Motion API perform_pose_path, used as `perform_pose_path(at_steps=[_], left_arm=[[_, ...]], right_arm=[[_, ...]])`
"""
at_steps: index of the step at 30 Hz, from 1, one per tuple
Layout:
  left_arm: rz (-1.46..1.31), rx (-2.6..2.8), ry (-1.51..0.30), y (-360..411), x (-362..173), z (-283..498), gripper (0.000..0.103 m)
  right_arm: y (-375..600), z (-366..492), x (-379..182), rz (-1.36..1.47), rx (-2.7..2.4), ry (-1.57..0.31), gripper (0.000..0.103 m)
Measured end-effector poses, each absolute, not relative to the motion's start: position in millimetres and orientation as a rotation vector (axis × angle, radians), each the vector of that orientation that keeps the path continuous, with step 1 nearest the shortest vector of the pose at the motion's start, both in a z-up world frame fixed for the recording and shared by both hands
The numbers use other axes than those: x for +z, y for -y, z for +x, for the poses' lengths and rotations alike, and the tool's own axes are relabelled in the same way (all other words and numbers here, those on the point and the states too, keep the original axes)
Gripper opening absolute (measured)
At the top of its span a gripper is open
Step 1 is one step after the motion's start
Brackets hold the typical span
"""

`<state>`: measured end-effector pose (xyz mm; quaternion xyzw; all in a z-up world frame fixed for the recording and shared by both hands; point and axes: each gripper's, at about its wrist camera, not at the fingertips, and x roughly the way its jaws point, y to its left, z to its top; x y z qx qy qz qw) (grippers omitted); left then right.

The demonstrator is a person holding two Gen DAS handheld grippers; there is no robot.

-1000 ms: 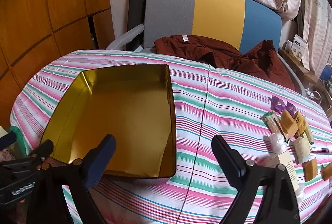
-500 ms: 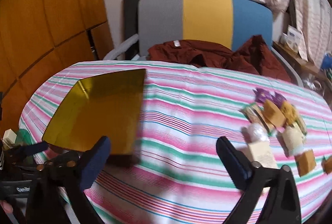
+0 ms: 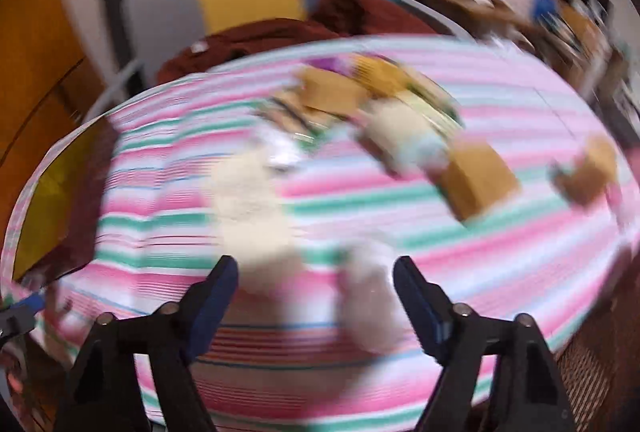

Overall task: Organize objects
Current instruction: 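Grasp the bubble-wrapped white item with the right tool, then grasp the cream printed box with the left tool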

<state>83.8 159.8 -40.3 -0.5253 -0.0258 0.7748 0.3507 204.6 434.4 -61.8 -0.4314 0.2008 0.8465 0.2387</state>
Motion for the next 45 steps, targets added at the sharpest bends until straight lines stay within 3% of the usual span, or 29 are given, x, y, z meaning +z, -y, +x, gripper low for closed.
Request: perform_pose_path(at_steps=[8,12,25,31,37,45], left_arm=[[-1.371,1.831,0.080,-193.0,-44.7,95.9,0.103],[-1.324,1.872,0.079,-212.7,-41.7,92.3,0.103],[-1.377,1.860,0.045,-345.9,-53.3,73.3,0.103],[-1.345,1.939,-0.142,-394.4,-63.5,78.1,0.103],[-1.413,1.918,-0.255,-390.7,-91.8,69.1,0.103],[-1.361,1.944,-0.227,-344.2,-98.6,53.8,0.100]], right_arm=[[-463.2,223.0,-97.5,-1.168,2.303,-0.683,0.063],[-462.1,216.7,-101.4,-1.155,2.301,-0.594,0.038],[-464.1,241.9,-101.7,-1.131,2.275,-0.550,0.037],[-463.3,242.5,-103.0,-1.105,2.288,-0.556,0.038],[-464.8,243.1,-103.1,-1.102,2.287,-0.575,0.038],[-462.0,240.5,-103.7,-1.093,2.272,-0.557,0.038]])
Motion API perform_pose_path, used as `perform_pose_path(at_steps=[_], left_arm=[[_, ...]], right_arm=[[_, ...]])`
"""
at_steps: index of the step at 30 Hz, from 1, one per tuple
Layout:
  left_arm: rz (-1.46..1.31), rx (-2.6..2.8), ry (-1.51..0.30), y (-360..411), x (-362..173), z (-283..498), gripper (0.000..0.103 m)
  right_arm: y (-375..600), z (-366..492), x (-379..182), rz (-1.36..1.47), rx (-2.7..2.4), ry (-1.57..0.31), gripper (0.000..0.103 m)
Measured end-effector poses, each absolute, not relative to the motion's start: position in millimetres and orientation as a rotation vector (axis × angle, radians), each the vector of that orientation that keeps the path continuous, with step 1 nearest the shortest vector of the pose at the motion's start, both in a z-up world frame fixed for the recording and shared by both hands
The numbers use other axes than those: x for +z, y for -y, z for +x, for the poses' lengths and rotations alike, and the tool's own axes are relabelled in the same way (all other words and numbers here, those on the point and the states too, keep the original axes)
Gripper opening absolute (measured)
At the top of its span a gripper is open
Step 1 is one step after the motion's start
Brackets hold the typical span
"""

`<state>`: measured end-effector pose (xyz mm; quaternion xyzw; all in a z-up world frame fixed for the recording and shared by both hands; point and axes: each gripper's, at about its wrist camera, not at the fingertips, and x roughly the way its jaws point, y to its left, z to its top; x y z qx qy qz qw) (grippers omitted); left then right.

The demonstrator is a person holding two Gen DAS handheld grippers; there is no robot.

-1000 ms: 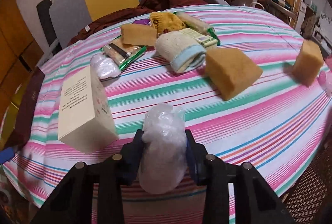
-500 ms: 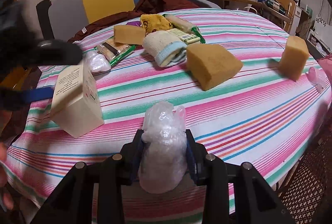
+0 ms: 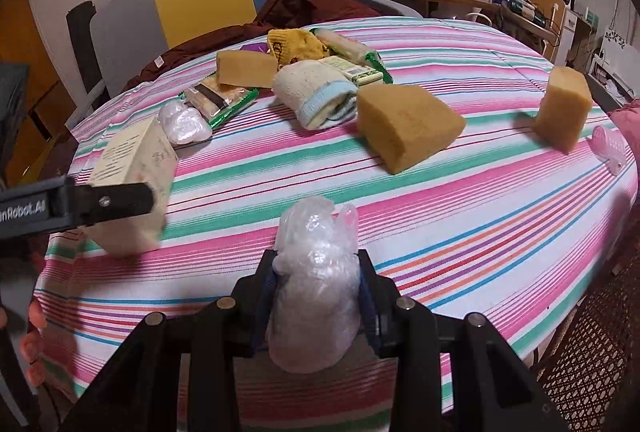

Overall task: Organize objects
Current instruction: 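Grasp the cream printed box with the left tool, then carry the cream box into the gold tray with the left tool while the right tool holds the wrapped item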

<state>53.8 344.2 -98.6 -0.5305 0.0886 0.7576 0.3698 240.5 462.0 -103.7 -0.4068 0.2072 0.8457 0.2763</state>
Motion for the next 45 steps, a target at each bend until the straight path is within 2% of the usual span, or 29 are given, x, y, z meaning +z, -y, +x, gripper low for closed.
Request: perform_pose_path(at_steps=[3,5,6,7,18,26,36,45], left_arm=[[-1.348,1.955,-0.217,-335.8,-97.9,49.5,0.091],[-1.325,1.946,-0.238,-334.7,-96.4,49.7,0.077],[-1.300,1.938,-0.254,-333.8,-95.6,50.3,0.058],[-1.287,1.940,-0.273,-333.9,-95.2,51.3,0.052],[-1.267,1.936,-0.189,-292.1,-92.0,52.6,0.052],[-1.182,2.021,-0.109,-223.4,-63.2,56.2,0.052],[-1.116,2.221,0.039,-126.3,-26.2,25.1,0.052],[-1.254,2.390,0.124,-39.4,-45.1,-26.0,0.050]], right_arm=[[-460.7,238.9,-102.8,-1.095,2.268,-0.553,0.038],[-459.1,239.1,-102.2,-1.089,2.265,-0.564,0.038],[-458.4,239.7,-101.9,-1.087,2.267,-0.569,0.038],[-457.4,239.8,-101.4,-1.084,2.270,-0.577,0.037],[-426.4,219.6,-96.6,-1.118,2.339,-0.585,0.037],[-392.7,191.9,-90.2,-1.141,2.419,-0.561,0.037],[-343.3,151.2,-74.1,-1.157,2.547,-0.498,0.037],[-302.8,126.9,-50.2,-1.145,2.666,-0.479,0.037]])
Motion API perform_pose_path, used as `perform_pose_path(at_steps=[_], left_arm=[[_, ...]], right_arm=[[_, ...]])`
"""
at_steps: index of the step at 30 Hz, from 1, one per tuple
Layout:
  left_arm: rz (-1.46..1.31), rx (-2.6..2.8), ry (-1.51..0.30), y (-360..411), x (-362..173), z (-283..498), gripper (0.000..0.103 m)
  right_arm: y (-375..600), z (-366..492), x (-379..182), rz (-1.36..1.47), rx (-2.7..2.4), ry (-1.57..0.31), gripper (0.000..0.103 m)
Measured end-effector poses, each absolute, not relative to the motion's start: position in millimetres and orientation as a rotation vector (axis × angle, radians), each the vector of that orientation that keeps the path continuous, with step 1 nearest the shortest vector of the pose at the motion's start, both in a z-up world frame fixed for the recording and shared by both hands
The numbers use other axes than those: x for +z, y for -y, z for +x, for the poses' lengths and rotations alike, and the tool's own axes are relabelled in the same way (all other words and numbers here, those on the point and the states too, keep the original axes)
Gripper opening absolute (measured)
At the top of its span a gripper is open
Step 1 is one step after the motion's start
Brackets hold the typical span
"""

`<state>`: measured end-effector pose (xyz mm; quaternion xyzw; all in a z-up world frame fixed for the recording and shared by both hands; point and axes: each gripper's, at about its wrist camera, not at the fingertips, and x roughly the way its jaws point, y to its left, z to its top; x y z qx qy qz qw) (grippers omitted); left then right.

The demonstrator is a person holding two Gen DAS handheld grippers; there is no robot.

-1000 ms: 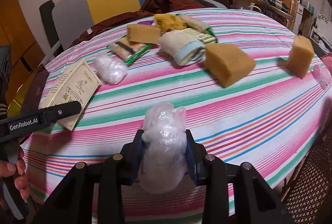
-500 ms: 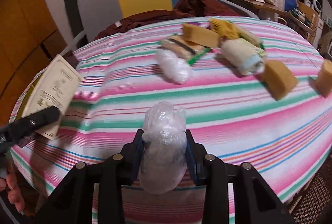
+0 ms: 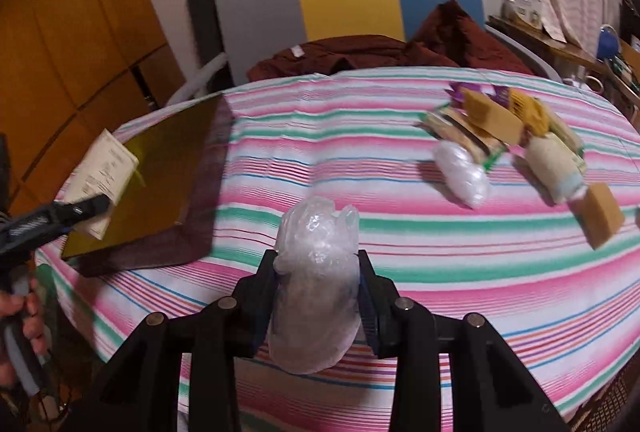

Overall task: Organize objects
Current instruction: 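Carry the cream box into the gold tray with the left tool while the right tool holds the wrapped item, then lower the wrapped item into the gold tray and open the right tool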

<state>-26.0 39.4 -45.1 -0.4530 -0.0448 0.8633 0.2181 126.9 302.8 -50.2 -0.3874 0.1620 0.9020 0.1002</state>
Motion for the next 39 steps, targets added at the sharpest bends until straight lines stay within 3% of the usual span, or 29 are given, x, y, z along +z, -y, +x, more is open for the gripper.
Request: perform_pose_path(at_steps=[20,24,25,26,39], left_arm=[[-1.464,2.513,0.013,24.2,-84.1,-68.9,0.052],[-1.400,2.525,0.054,28.4,-76.3,-60.0,0.084],[-1.372,2.541,0.050,27.6,-71.9,-54.5,0.100],[-1.358,2.558,0.043,27.6,-68.8,-49.5,0.103],[-1.241,2.715,0.162,65.7,-48.0,-3.7,0.103]], right_arm=[[-224.2,72.6,-6.9,-1.139,2.910,-0.425,0.037],[-214.5,62.2,-7.4,-1.171,2.924,-0.422,0.037],[-212.4,59.6,-7.8,-1.178,2.928,-0.423,0.037],[-209.1,56.1,-8.4,-1.183,2.934,-0.421,0.037],[-159.9,-15.0,-38.9,-1.377,2.930,-0.449,0.037]])
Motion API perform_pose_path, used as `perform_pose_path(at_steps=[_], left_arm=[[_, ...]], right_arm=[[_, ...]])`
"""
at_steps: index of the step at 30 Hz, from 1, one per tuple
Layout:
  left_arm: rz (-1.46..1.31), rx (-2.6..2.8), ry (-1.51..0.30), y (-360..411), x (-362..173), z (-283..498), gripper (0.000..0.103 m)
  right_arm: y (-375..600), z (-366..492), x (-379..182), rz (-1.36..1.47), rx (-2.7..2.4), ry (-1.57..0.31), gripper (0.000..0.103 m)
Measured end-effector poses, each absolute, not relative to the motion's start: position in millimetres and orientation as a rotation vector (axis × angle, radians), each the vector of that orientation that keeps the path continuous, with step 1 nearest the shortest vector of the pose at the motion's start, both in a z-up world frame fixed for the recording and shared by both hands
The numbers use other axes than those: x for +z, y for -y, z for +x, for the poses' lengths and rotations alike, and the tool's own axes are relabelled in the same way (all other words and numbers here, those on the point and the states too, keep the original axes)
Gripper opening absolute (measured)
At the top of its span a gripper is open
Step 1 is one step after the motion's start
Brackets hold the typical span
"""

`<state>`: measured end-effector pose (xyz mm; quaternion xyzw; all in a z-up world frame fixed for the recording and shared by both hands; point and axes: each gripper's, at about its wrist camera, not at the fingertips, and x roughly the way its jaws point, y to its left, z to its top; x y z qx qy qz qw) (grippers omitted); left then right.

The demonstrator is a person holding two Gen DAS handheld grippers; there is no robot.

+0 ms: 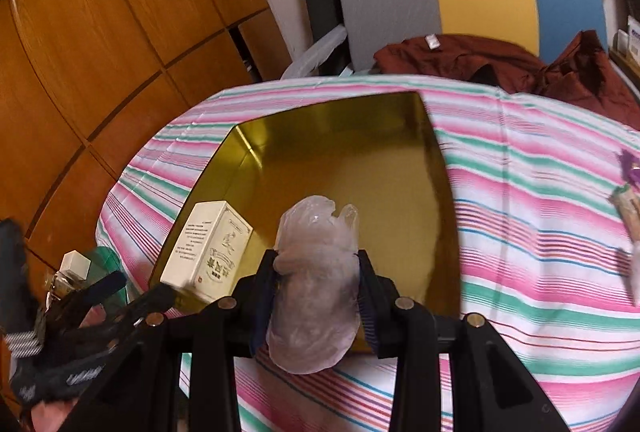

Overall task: Organize objects
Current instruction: 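Lower the wrapped item into the gold tray and open the right tool, then move the right tool to the pile and grasp a tan sponge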

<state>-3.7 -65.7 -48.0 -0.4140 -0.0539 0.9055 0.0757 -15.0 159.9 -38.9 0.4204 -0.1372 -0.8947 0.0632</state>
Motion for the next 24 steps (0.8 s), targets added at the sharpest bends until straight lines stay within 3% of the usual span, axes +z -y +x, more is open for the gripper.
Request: perform_pose_path(at_steps=[8,14,24], left_arm=[[-1.269,2.763,0.260,90.8,-49.5,3.2,0.103],[-1.313,2.753,0.389,102.8,-55.5,4.1,0.103],[-1.262,2.751,0.380,86.5,-47.7,10.1,0.103]], right_arm=[[-130.2,-44.4,-70.6,1.387,-2.581,0.468,0.038],[-118.4,-41.8,-64.5,1.345,-2.558,0.443,0.038],[-137.9,-25.2,-43.0,1.257,-2.603,0.500,0.045]])
